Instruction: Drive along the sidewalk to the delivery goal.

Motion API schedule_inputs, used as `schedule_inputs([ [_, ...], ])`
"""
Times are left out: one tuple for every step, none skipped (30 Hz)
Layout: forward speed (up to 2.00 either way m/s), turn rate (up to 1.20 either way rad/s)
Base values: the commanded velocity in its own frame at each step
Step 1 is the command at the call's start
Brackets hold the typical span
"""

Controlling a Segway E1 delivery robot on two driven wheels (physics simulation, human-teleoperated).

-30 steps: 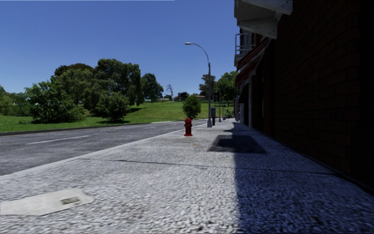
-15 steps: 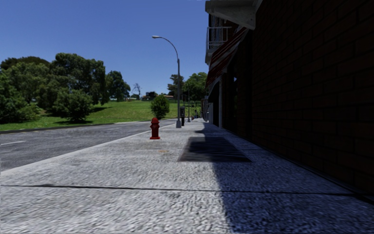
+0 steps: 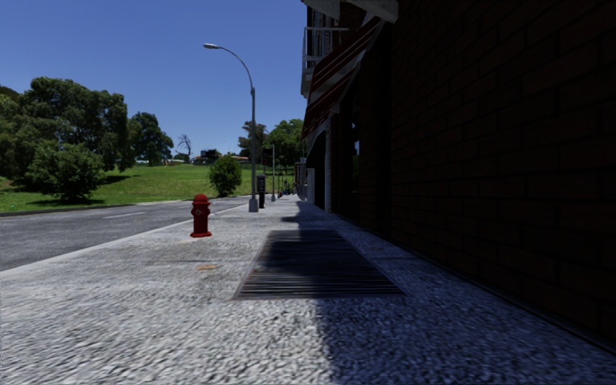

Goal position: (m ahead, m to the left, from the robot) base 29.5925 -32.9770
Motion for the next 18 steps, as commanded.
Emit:
schedule_inputs([
  [2.00,0.00],
  [2.00,0.00],
  [2.00,0.00],
  [2.00,0.00],
  [2.00,0.00],
  [2.00,0.00],
  [2.00,0.00],
  [2.00,0.00],
  [2.00,0.00],
  [2.00,0.00],
  [2.00,0.00],
  [2.00,0.00],
  [2.00,0.00],
  [2.00,0.00],
  [2.00,0.00],
  [2.00,0.00],
  [2.00,0.00],
  [2.00,0.00],
])
